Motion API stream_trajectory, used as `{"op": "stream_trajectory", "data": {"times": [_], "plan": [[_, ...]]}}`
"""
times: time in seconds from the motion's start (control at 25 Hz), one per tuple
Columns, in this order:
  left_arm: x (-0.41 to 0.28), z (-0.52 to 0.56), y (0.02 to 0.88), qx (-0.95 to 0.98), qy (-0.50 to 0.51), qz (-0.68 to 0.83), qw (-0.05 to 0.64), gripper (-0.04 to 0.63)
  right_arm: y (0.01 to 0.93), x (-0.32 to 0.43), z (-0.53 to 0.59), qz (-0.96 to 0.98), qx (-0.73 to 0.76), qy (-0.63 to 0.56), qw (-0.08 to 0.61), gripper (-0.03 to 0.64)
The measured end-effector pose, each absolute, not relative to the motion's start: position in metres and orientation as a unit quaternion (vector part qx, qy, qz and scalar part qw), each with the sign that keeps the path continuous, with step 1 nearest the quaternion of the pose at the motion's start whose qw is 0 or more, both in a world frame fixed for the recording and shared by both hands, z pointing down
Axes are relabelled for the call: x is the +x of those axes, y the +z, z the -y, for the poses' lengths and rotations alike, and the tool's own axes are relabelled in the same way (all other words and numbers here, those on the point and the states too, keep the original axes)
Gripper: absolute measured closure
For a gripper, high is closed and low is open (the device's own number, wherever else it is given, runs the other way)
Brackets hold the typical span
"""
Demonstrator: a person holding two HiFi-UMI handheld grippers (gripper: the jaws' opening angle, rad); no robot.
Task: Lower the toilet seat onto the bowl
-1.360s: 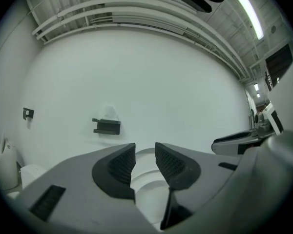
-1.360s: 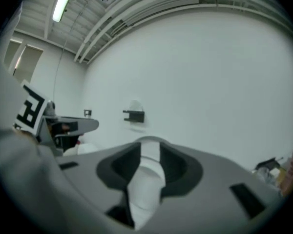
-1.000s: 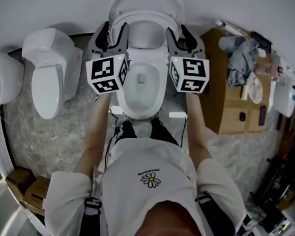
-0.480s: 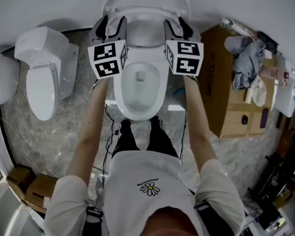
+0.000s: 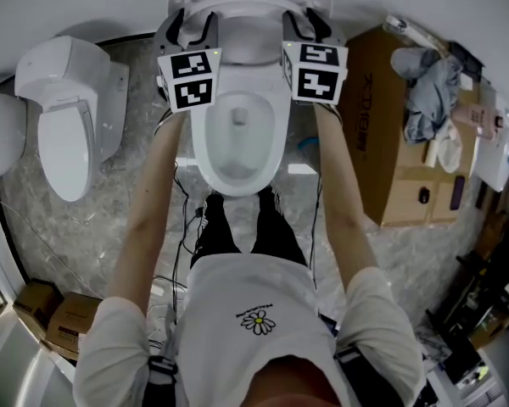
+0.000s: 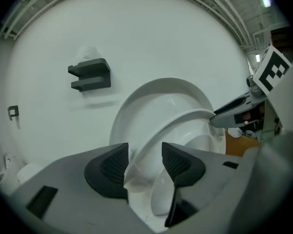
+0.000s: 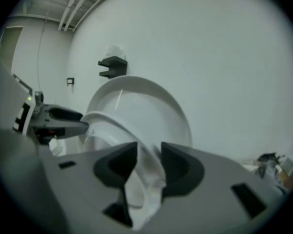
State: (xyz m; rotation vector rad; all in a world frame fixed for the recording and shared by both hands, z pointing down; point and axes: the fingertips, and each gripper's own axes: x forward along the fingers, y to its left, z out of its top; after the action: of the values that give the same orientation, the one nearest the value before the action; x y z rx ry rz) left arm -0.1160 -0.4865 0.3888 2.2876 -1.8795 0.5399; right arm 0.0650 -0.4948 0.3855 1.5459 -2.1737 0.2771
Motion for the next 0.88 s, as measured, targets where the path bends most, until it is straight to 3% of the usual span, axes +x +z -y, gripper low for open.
{"op": "stream_trajectory", "data": {"times": [0.36,0.48,0.88], "plan": [[-0.120,0.499,0.389,0.760,0.184,0.620,0.069,0.377,0.386,0.068,0.498,0.773,0.581,0.064,0.247,0.492],[-0.116,0.499,0.390,0.766,0.188,0.612,0.062,0.422,0.387,0.069,0.499,0.769,0.589,0.054,0.244,0.499],[-0.117,0.497,0.390,0.770,0.177,0.608,0.080,0.449,0.388,0.073,0.497,0.775,0.581,0.069,0.237,0.502]]}}
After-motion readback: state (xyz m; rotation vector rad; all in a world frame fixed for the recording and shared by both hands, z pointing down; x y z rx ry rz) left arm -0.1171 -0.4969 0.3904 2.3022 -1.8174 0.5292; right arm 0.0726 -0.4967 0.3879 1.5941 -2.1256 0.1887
